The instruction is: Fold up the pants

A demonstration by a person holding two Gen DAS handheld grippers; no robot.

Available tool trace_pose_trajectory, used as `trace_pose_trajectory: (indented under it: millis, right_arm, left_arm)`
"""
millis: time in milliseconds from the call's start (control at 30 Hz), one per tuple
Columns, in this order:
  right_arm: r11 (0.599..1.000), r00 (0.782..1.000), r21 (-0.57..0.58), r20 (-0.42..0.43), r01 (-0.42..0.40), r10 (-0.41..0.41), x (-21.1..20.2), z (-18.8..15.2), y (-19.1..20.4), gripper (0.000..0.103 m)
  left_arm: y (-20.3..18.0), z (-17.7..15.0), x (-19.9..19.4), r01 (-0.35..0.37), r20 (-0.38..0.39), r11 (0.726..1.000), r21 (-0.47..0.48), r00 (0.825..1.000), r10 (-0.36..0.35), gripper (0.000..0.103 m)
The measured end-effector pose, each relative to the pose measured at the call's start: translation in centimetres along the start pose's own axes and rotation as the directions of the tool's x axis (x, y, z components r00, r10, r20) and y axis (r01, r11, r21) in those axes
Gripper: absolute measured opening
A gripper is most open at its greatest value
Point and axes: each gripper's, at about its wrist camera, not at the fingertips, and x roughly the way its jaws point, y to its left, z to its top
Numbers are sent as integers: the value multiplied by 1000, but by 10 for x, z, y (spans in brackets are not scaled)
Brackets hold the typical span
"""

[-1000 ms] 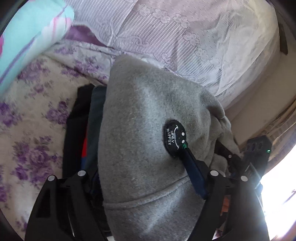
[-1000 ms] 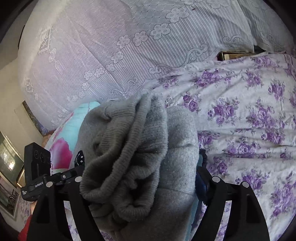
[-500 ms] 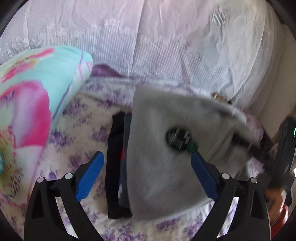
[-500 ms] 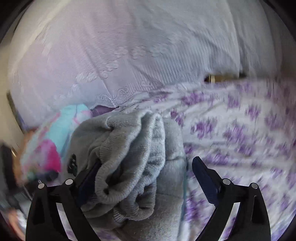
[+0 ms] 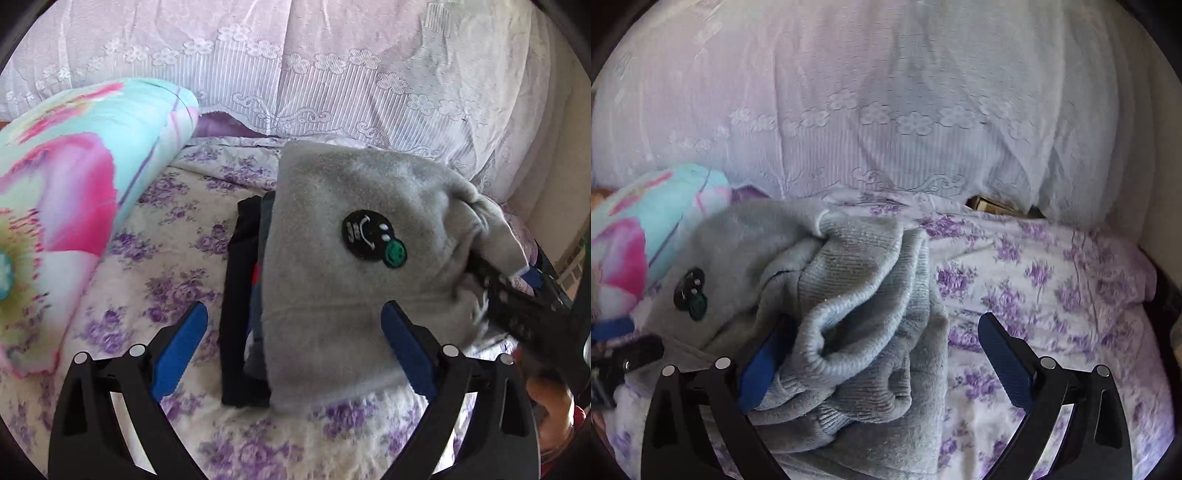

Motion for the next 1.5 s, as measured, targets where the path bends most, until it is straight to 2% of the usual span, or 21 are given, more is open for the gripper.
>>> trace_pose_trajectory:
  millis: [133,267,333,367,433,467,500,567,600,633,667,700,767,833,900,1000,1033,1167,1333,1500]
  right_arm:
    - [997,984,43,164,-69,62,-76,-4,-6,100]
    - [989,965,61,236,-136,118,-144,-38,-6,100]
    - [986,957,87,265,-142,115,-172,-63,-3,100]
    - [985,956,103,274,-141,108,-181,-72,-3,100]
    - [982,955,125,277,-144,105,-198,-87,-2,100]
    - [982,957,137,276,-130,89,-203,-89,-2,100]
    - [981,957,155,282,-116,69,-208,-91,-3,100]
    - [978,955,180,292,-108,52,-212,-95,-5,100]
    - [974,951,201,307,-105,40,-213,-101,-7,100]
    - [969,944,218,328,-120,43,-213,-108,-9,100]
    - [961,936,231,346,-148,61,-209,-114,-11,100]
    - [958,938,231,336,-168,84,-202,-115,-11,100]
    - [962,949,222,303,-158,86,-195,-119,-7,100]
    - [975,950,159,296,-153,100,-190,-121,2,100]
    - [988,954,111,290,-108,72,-187,-123,10,100]
    - [990,955,89,287,-106,77,-186,-124,14,100]
    - [991,956,90,284,-103,73,-186,-124,14,100]
    - [989,959,100,271,-111,81,-186,-125,11,100]
    - [988,965,102,245,-120,92,-187,-131,12,100]
    - [987,971,100,216,-127,103,-187,-142,14,100]
  left_arm:
    - [-6,-19,-44,-59,61,998,38,997,57,93]
    - [-9,-53,-96,-79,140,997,12,987,76,98]
    - [-14,-77,-124,-129,190,992,10,974,125,98]
    - [-17,-87,-134,-164,213,986,15,964,157,98]
    - [-26,-109,-155,-269,270,963,25,929,252,98]
    - [-29,-114,-162,-298,289,954,28,916,278,98]
    - [-34,-122,-170,-346,330,938,37,890,315,98]
    - [-39,-129,-176,-403,386,914,45,851,356,98]
    - [-41,-132,-179,-421,406,906,44,836,368,98]
    - [-42,-136,-180,-422,423,905,42,829,367,98]
    - [-41,-139,-181,-405,434,913,46,831,347,98]
    - [-41,-141,-182,-395,441,917,52,833,334,98]
    - [-44,-142,-176,-433,435,896,97,828,353,98]
    - [-47,-149,-172,-474,442,867,152,817,369,98]
    - [-48,-154,-169,-476,435,860,183,824,364,98]
    - [-45,-153,-163,-399,368,900,177,875,315,98]
    - [-44,-152,-163,-376,353,911,169,886,300,98]
    - [-43,-155,-166,-382,361,912,150,880,310,98]
    - [-35,-153,-167,-322,317,940,116,909,272,98]
    - [-32,-152,-166,-343,304,935,96,904,300,98]
